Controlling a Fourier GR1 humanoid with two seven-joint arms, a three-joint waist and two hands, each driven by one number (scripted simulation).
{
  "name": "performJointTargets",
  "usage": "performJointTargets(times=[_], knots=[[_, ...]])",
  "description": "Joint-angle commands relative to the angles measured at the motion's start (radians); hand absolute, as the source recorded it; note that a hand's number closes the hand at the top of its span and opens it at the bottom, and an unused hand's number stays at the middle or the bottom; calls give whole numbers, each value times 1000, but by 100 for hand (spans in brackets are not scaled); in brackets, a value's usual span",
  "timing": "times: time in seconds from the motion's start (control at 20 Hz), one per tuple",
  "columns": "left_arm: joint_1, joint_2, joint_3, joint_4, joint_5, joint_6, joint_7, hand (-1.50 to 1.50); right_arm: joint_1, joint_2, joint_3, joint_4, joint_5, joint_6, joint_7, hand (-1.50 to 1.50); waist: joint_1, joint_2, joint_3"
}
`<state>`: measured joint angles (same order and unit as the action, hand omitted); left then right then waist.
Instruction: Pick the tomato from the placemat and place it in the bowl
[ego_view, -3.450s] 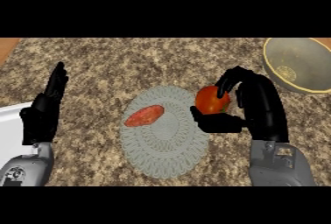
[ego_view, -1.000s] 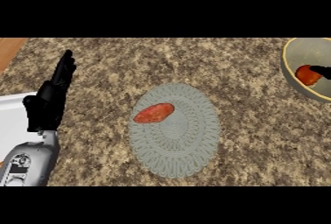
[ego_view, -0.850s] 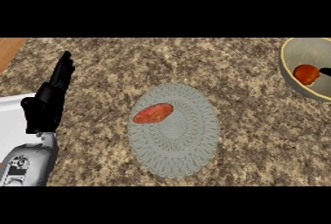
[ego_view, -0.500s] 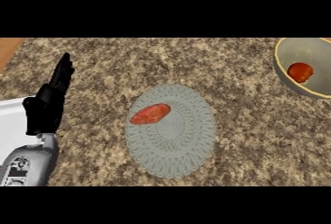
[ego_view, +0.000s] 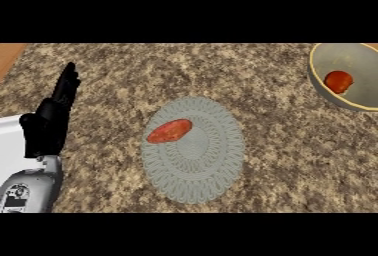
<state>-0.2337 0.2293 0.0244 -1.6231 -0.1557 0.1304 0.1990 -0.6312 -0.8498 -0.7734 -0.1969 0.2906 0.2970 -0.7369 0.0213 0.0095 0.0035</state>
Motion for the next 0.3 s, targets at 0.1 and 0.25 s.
performJointTargets(times=[0.1,0.25], knots=[[48,-13,3,-33,5,-11,-22,0,70,5,17,-15,-23,50,-85,-150,3,-1,0],[27,-35,11,30,-18,14,-58,0,112,-14,19,-37,-58,92,-87,-150,-11,-4,-2]])
